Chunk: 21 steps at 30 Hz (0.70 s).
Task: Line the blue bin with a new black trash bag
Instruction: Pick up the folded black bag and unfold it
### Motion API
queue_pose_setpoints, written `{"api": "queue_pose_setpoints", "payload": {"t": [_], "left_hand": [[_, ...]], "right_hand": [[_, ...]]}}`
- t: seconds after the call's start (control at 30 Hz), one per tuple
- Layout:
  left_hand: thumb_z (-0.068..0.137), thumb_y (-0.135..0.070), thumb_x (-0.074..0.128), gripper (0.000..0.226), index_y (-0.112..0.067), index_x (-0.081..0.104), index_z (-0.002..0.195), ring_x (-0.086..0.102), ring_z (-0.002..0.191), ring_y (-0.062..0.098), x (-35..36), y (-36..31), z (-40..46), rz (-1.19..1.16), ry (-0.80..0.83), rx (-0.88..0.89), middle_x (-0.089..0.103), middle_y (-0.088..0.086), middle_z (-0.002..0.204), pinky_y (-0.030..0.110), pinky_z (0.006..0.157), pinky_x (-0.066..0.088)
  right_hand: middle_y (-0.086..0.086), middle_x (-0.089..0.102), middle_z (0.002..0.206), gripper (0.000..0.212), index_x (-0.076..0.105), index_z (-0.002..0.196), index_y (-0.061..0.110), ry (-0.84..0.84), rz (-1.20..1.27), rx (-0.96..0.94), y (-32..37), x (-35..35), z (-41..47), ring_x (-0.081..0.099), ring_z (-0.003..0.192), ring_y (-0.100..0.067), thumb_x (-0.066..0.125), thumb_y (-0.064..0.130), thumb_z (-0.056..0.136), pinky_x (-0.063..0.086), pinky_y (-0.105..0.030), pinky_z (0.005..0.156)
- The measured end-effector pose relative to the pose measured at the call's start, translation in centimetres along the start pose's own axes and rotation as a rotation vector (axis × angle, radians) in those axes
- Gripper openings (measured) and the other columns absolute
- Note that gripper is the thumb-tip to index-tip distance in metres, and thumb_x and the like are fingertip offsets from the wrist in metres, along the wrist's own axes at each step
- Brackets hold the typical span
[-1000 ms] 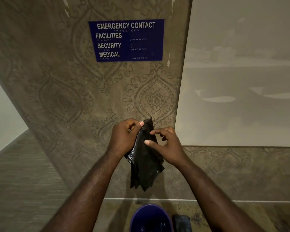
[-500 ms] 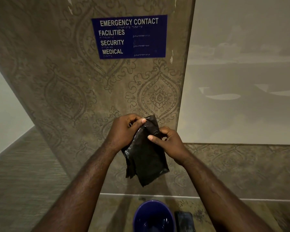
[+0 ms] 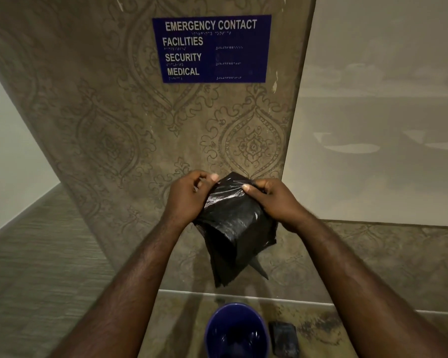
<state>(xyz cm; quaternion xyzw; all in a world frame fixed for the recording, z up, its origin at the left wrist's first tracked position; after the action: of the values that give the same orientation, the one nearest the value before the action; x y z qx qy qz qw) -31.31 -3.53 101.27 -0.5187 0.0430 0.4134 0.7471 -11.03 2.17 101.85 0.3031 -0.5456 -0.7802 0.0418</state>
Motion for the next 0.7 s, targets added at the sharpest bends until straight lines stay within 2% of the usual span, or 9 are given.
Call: {"api": "queue_pose_setpoints", "payload": {"t": [0.1,0.17,0.23,0.33,0.4,0.47,0.53,0.63,0.7], "left_hand": [[0.091,-0.059,0.044,0.046,-0.020,0.067,0.100,0.060,0.073,0.007,-0.3,1.1,-1.5,-0.279,-0.152,-0.162,0.065,-0.008,0.083,0.024,0.068,0.048],[0.089,-0.065,0.042,0.057,-0.014,0.067,0.083,0.055,0.062,0.005,-0.4,1.9,-3.7,-0.357,-0.301,-0.175,0.061,-0.006,0.069,0.020,0.061,0.046],[0.089,-0.068,0.038,0.062,-0.018,0.064,0.063,0.053,0.049,0.004,0.2,3.1,-6.2,-0.369,-0.302,-0.136,0.057,0.000,0.052,0.013,0.054,0.043],[0.078,-0.086,0.025,0.082,-0.020,0.071,0.063,0.060,0.048,0.013,2.8,5.1,-9.6,-0.491,0.072,-0.261,0.067,0.006,0.055,0.018,0.050,0.045],[0.066,-0.095,0.014,0.101,-0.019,0.078,0.085,0.071,0.069,0.023,5.5,6.0,-11.1,-0.732,0.435,-0.527,0.076,0.014,0.084,0.027,0.060,0.051],[0.061,-0.096,0.017,0.111,-0.014,0.072,0.112,0.069,0.102,0.033,7.7,5.6,-11.3,-1.128,0.577,-0.781,0.070,0.021,0.115,0.040,0.084,0.054],[0.062,-0.095,0.027,0.114,-0.006,0.065,0.123,0.059,0.118,0.041,8.7,4.8,-9.8,-1.493,0.478,-0.868,0.061,0.026,0.128,0.052,0.101,0.045],[0.079,-0.082,0.034,0.094,-0.005,0.068,0.120,0.064,0.112,0.039,7.9,4.6,-5.8,-1.660,0.187,-0.809,0.065,0.023,0.123,0.050,0.090,0.053],[0.094,-0.056,0.042,0.067,-0.003,0.058,0.132,0.067,0.107,0.035,6.9,4.5,-3.4,-1.625,0.109,-0.759,0.067,0.021,0.120,0.046,0.085,0.055]], "right_hand": [[-0.017,0.075,0.085,0.031,0.075,0.083,0.008,0.003,0.215,0.149,1.2,-0.8,0.9,0.069,0.074,-0.020,0.061,0.033,0.095,0.055,-0.032,0.071],[-0.014,0.074,0.079,0.028,0.074,0.079,0.012,0.021,0.302,0.240,2.2,-1.2,1.8,0.070,0.070,-0.020,0.062,0.031,0.094,0.057,-0.030,0.067],[-0.009,0.073,0.074,0.025,0.071,0.079,0.012,0.046,0.337,0.277,3.3,-1.3,2.6,0.070,0.064,-0.016,0.061,0.029,0.095,0.055,-0.025,0.059],[-0.009,0.072,0.075,0.021,0.068,0.082,0.012,0.078,0.405,0.275,4.7,-1.2,3.3,0.069,0.062,-0.014,0.061,0.027,0.095,0.056,-0.023,0.056],[-0.008,0.073,0.075,0.020,0.069,0.083,0.012,0.109,0.454,0.258,5.3,-1.2,3.0,0.070,0.063,-0.015,0.061,0.027,0.095,0.057,-0.024,0.057],[-0.010,0.074,0.081,0.019,0.071,0.088,0.013,0.138,0.499,0.225,5.3,-1.8,2.0,0.072,0.070,-0.016,0.062,0.029,0.094,0.060,-0.026,0.063],[-0.012,0.074,0.091,0.022,0.071,0.098,0.013,0.192,0.529,0.170,4.2,-3.3,0.1,0.072,0.079,-0.019,0.062,0.032,0.093,0.060,-0.028,0.066],[-0.018,0.070,0.112,0.039,0.065,0.119,0.012,0.309,0.519,0.207,-0.2,-6.6,-3.9,0.071,0.096,-0.027,0.065,0.038,0.091,0.059,-0.034,0.076],[-0.019,0.070,0.115,0.041,0.065,0.120,0.014,0.338,0.450,0.332,-4.3,-8.3,-6.7,0.070,0.099,-0.032,0.068,0.040,0.088,0.058,-0.038,0.078]]}}
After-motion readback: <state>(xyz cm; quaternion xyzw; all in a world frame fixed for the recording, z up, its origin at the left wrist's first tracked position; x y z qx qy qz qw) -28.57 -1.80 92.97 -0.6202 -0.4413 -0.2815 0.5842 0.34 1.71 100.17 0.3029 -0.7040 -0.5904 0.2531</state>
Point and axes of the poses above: each hand's wrist, its own z-axis towards the middle knuckle, its own x-axis out of the palm, y = z × x, the point moved 3 cm from there along z, towards the middle knuckle
